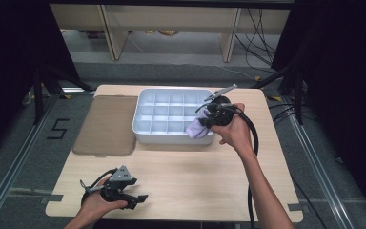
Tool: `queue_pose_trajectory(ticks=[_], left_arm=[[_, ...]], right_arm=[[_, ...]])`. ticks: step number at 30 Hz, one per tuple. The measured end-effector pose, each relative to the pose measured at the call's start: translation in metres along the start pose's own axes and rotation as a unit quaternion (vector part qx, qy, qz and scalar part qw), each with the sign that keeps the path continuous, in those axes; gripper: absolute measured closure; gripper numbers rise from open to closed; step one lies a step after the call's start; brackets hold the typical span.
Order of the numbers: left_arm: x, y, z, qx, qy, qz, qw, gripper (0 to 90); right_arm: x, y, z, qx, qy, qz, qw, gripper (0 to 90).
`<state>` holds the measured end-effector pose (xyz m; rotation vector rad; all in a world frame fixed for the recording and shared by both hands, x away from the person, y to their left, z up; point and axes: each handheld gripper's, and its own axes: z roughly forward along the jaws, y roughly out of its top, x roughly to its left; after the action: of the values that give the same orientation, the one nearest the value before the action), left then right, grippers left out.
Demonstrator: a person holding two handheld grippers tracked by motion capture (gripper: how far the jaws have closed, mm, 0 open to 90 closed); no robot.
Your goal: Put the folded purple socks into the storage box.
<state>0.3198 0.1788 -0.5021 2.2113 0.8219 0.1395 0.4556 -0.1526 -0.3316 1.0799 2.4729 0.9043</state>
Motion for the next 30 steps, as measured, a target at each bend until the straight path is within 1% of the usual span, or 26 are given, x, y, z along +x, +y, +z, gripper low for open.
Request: queue_pose_trajectory(ticks=[1,2,5,6,7,9,10,11,12,13,14,16,19,20,21,22,25,26,27,28,30], left_arm=[[0.0,0.0,0.0,0.0,0.0,0.001,1.0,23.5],[0.0,0.0,0.0,0.0,0.0,0.0,1.0,23.5],[0.0,0.0,0.0,-0.001,0.001,0.001,1.0,23.3],[0.0,0.0,0.0,-0.001,0.0,0.003,1.0,23.3],[0.0,0.0,0.0,-0.001,-0.001,0.003,1.0,23.3],[0.0,0.0,0.0,-0.001,-0.001,0.003,1.0,23.3],[0.0,0.0,0.0,-0.001,-0.001,0.003,1.0,23.3],[0.0,0.0,0.0,-0.001,-0.001,0.003,1.0,23.3],[0.0,0.0,0.0,-0.001,-0.001,0.003,1.0,23.3],[0.0,0.0,0.0,-0.001,-0.001,0.003,1.0,23.3],[0.0,0.0,0.0,-0.001,-0.001,0.003,1.0,23.3],[0.0,0.0,0.0,-0.001,-0.001,0.003,1.0,23.3],[-0.001,0.0,0.0,0.001,-0.002,0.003,1.0,23.3],[-0.001,0.0,0.001,0.001,-0.001,0.002,1.0,23.3],[-0.002,0.0,0.001,0.0,-0.002,-0.005,1.0,23.3],[-0.001,0.0,0.001,0.001,0.0,-0.004,1.0,23.3],[-0.001,0.0,0.002,0.002,-0.001,-0.005,1.0,23.3],[-0.001,0.0,0.002,0.004,-0.001,-0.003,1.0,23.3],[-0.001,0.0,0.002,0.003,0.0,0.0,1.0,23.3],[-0.001,0.0,0.001,0.004,0.0,0.004,1.0,23.3],[-0.001,0.0,0.001,0.004,-0.001,0.004,1.0,23.3]], right_arm=[[-0.003,0.001,0.001,-0.003,-0.002,-0.006,1.0,73.8],[-0.004,0.002,0.001,0.0,-0.003,0.0,1.0,73.8],[-0.01,0.006,0.004,-0.002,-0.01,0.002,0.9999,73.8],[-0.011,0.007,0.005,-0.003,-0.009,0.006,0.9999,73.7],[-0.014,0.008,0.005,0.001,-0.012,0.004,0.9999,73.8],[-0.017,0.009,0.008,-0.002,-0.019,0.013,0.9997,73.8],[-0.02,0.01,0.009,-0.001,-0.021,0.011,0.9997,73.7],[-0.022,0.011,0.011,0.0,-0.022,0.014,0.9997,73.7],[-0.023,0.011,0.011,0.006,-0.028,0.018,0.9994,73.7],[-0.026,0.012,0.013,0.008,-0.032,0.011,0.9994,73.7],[-0.025,0.012,0.016,0.01,-0.035,0.019,0.9992,73.7],[-0.029,0.013,0.018,0.022,-0.041,0.018,0.9988,73.7],[-0.034,0.014,0.023,0.027,-0.049,0.026,0.9981,73.7],[-0.038,0.014,0.025,0.025,-0.054,0.013,0.9981,73.7],[-0.038,0.014,0.027,0.027,-0.058,0.021,0.9977,73.7],[-0.039,0.014,0.029,0.034,-0.057,0.024,0.9975,73.7],[-0.042,0.014,0.034,0.044,-0.062,0.028,0.9967,73.7],[-0.043,0.013,0.037,0.045,-0.067,0.03,0.9963,73.7],[-0.044,0.013,0.039,0.048,-0.068,0.024,0.9963,73.7],[-0.044,0.013,0.041,0.053,-0.069,0.029,0.9958,73.7],[-0.045,0.013,0.045,0.056,-0.072,0.029,0.9954,73.7]])
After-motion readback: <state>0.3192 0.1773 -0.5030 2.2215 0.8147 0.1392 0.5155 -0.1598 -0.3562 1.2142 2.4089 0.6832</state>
